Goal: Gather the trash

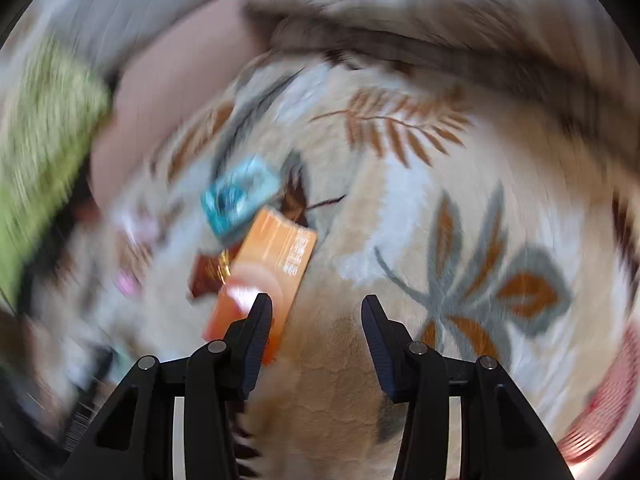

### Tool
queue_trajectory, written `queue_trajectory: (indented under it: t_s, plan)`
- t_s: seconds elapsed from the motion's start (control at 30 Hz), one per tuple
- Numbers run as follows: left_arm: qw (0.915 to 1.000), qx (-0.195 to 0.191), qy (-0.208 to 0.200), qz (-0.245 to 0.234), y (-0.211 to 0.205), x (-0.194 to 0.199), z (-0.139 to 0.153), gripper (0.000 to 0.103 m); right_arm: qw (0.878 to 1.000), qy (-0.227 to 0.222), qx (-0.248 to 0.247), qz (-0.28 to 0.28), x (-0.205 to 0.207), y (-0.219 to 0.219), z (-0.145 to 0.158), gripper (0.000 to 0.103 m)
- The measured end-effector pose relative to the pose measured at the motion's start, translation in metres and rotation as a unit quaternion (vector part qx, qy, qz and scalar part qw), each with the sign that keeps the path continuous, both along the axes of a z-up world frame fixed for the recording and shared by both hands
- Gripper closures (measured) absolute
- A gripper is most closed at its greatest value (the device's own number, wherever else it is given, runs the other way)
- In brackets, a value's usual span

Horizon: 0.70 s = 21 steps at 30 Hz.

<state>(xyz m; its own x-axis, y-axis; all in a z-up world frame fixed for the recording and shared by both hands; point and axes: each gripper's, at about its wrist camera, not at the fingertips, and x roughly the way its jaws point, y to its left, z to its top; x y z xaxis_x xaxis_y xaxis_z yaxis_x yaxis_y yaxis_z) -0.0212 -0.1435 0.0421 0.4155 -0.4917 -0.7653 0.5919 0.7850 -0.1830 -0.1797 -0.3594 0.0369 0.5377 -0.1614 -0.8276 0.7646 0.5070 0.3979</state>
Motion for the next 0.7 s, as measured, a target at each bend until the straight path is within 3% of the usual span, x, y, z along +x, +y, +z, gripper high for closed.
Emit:
queue_trajectory:
  t_s: [0.03,0.13,0.47,0.53,0.7]
  plan:
    - [1.0,0.002,-0.002,0.0,0.0,0.0,-0.001,0.077,0.999,-0.028,0.021,-0.009,-0.003,-0.006,0.001,0.041]
    - [1.0,0.006,-0.006,0.0,0.001,0.0,-0.002,0.077,0.998,-0.056,0.035,0.007,0.009,-0.003,0.004,0.03]
    - [0.9996,0.014,-0.023,-0.013,-0.005,-0.006,-0.001,0.077,0.998,-0.013,0.04,0.05,0.061,0.015,-0.033,0.03]
    - [0.9995,0.013,-0.026,-0.013,-0.005,-0.007,0.0,0.077,0.998,0.001,0.028,0.057,0.064,0.017,-0.037,0.041]
    - [0.9991,0.008,-0.038,-0.02,-0.007,-0.011,0.003,0.077,0.997,0.003,-0.001,0.071,0.052,0.021,-0.025,0.043]
